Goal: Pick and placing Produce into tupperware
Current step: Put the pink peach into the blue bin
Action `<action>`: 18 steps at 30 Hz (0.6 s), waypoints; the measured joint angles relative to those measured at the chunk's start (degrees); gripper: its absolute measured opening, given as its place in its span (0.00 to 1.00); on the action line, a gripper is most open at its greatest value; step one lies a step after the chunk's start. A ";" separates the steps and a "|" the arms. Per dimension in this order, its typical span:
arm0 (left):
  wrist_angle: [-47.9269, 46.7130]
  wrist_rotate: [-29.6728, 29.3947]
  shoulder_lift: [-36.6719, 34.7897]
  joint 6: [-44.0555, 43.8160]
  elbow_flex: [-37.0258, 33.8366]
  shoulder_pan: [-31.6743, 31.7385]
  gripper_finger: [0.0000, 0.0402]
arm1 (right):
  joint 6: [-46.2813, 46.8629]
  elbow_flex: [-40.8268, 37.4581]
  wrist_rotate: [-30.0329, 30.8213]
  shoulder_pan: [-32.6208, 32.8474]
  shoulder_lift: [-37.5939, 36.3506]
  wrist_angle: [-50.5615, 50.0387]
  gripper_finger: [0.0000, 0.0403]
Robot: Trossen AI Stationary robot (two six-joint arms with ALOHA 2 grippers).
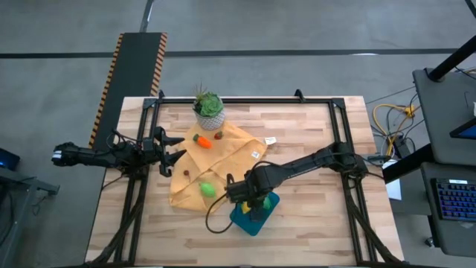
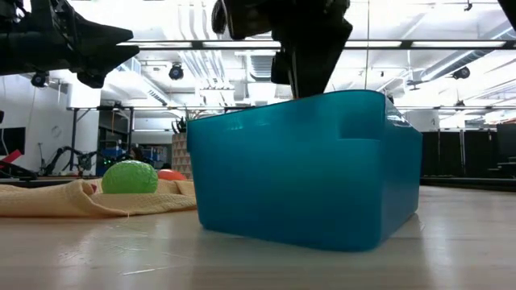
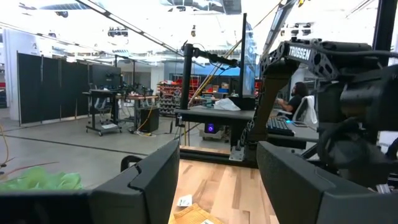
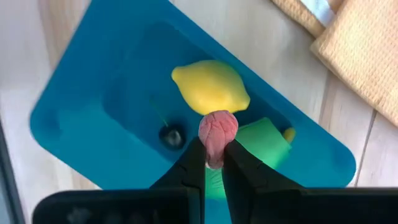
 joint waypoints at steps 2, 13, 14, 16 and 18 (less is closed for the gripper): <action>0.01 -0.01 0.00 0.00 0.00 -0.01 0.50 | -0.06 -0.98 0.04 -0.17 0.00 0.11 0.06; 0.01 -0.01 0.00 0.00 0.00 0.00 0.50 | -1.15 -5.26 0.15 -1.53 0.00 5.09 0.07; 0.03 0.00 0.00 0.00 0.00 0.00 0.50 | -1.18 -5.26 0.12 -1.70 0.00 5.09 0.08; 0.03 0.00 0.00 0.00 0.00 -0.01 0.50 | -1.51 -5.26 0.11 -1.80 0.00 5.09 0.11; 0.03 0.00 0.00 0.00 0.00 0.01 0.50 | -2.00 -5.26 0.11 -1.81 0.00 5.09 0.15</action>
